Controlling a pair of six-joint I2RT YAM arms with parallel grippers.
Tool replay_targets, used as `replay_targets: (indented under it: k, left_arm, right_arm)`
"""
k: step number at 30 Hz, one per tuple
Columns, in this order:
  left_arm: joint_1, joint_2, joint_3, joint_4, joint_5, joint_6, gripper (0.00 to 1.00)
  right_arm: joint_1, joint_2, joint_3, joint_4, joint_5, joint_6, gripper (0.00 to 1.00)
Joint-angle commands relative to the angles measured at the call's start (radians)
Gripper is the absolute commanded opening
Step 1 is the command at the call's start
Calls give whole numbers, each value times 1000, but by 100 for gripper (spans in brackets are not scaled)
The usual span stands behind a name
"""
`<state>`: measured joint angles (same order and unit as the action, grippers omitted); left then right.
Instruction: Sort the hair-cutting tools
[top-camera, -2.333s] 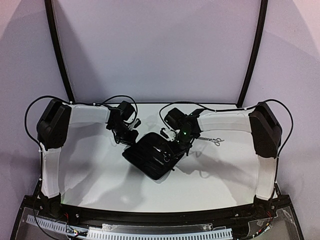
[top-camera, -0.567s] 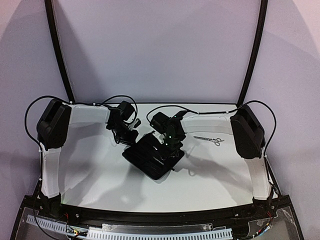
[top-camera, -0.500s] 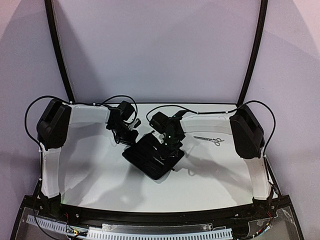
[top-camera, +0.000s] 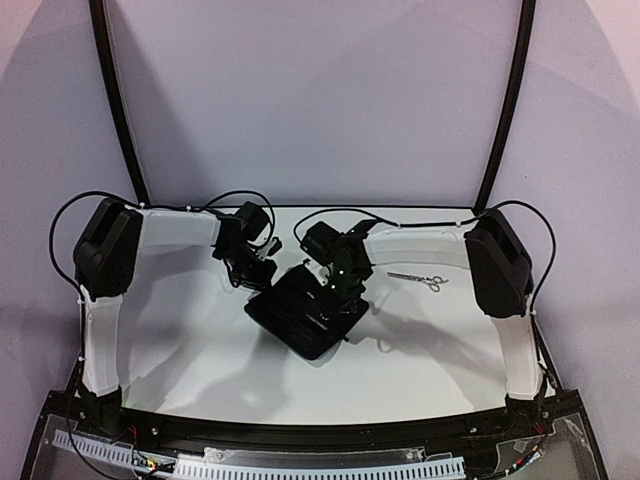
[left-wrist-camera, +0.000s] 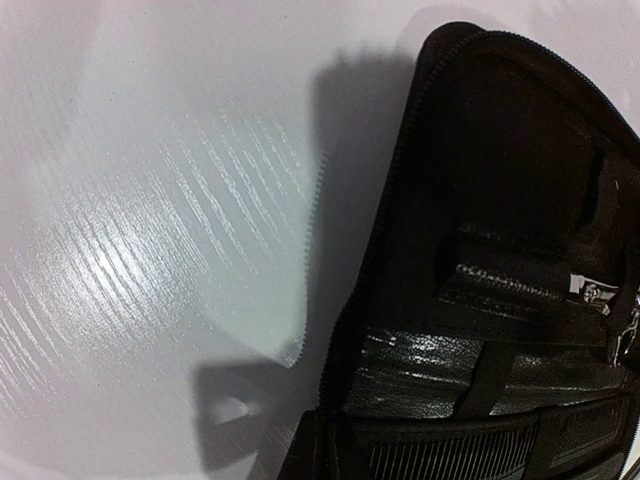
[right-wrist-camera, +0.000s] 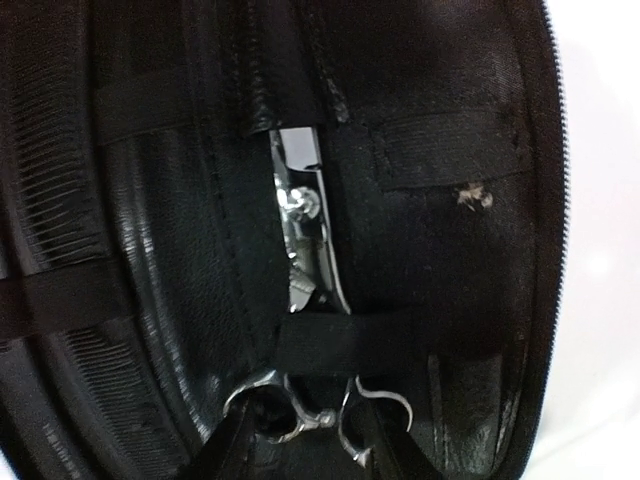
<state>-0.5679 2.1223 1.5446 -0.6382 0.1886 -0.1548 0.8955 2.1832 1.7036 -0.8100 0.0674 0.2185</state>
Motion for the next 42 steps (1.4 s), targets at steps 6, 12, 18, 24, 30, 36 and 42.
replay_targets:
  k: [6, 12, 18, 24, 30, 36, 42]
  left_arm:
    - [-10, 20, 93, -42, -80, -29, 3]
    - [-10, -10, 193, -84, -100, -40, 32]
    - [-10, -120, 190, -107, -126, -87, 90]
    - [-14, -383, -132, -17, -128, -261, 99]
    - [-50, -716, -568, 212, -100, -532, 99]
    - [-88, -792, -761, 404, -31, -699, 99]
    - [-90, -694, -722, 458, 2, -724, 99]
  right_arm:
    - [15, -263, -78, 82, -107, -21, 56]
    - [-7, -337, -129, 91, -98, 10, 69]
    - [-103, -387, -239, 148, -178, 90, 94]
    - [-177, -338, -288, 174, -229, 106, 99]
    - [-181, -244, -265, 196, -232, 84, 99]
    - [-182, -167, -223, 199, -212, 60, 99]
    - [-181, -134, -226, 214, -217, 46, 98]
